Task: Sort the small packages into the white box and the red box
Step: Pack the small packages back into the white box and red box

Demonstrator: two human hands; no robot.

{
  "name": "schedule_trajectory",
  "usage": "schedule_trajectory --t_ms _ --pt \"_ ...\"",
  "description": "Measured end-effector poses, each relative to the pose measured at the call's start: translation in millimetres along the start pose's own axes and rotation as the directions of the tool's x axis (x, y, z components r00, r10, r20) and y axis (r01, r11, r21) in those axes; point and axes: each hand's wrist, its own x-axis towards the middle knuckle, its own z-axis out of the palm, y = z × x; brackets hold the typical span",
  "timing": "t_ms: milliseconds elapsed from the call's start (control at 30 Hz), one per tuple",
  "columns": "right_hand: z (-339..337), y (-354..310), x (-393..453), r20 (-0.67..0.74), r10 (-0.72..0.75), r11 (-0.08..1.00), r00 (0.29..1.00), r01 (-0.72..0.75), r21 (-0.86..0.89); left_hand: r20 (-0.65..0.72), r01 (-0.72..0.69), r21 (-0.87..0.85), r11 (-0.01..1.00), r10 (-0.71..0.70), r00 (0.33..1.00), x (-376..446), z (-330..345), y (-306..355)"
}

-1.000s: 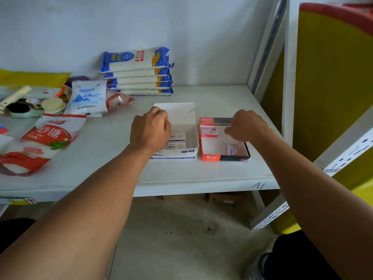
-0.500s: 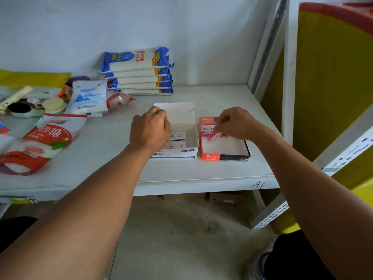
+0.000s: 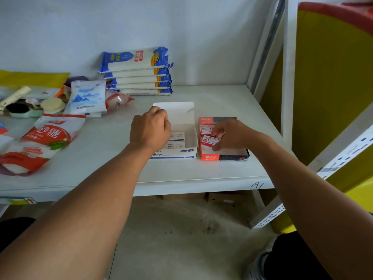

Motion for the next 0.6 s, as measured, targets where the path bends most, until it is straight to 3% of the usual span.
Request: schedule_trajectory --t_ms 167,300,400,500,600 --pt "-3 -8 -6 0.024 0.012 0.992 1.0 -0.008 -0.128 0.011 0.006 0.003 1.0 -0.006 1.0 0 -1 -1" --pt "-15 -17 -9 0.075 0.046 0.993 0.996 -0.037 -0.116 0.005 0.003 0.003 1.0 -0.003 1.0 -1 -1 -1" --pt "-17 -18 -9 0.005 -0.029 0.993 1.0 0.029 -0.112 -0.003 -0.004 -0.002 1.0 0.004 1.0 0 -1 1" --pt "-12 -22 -16 0.14 -0.088 0.978 0.986 0.112 -0.174 0.001 -0.011 -0.003 1.0 0.011 1.0 1 -2 3" --pt "-6 -19 -16 0.142 -0.096 0.975 0.985 0.122 -0.186 0.008 0.004 -0.004 1.0 -0.004 1.0 2 -1 2"
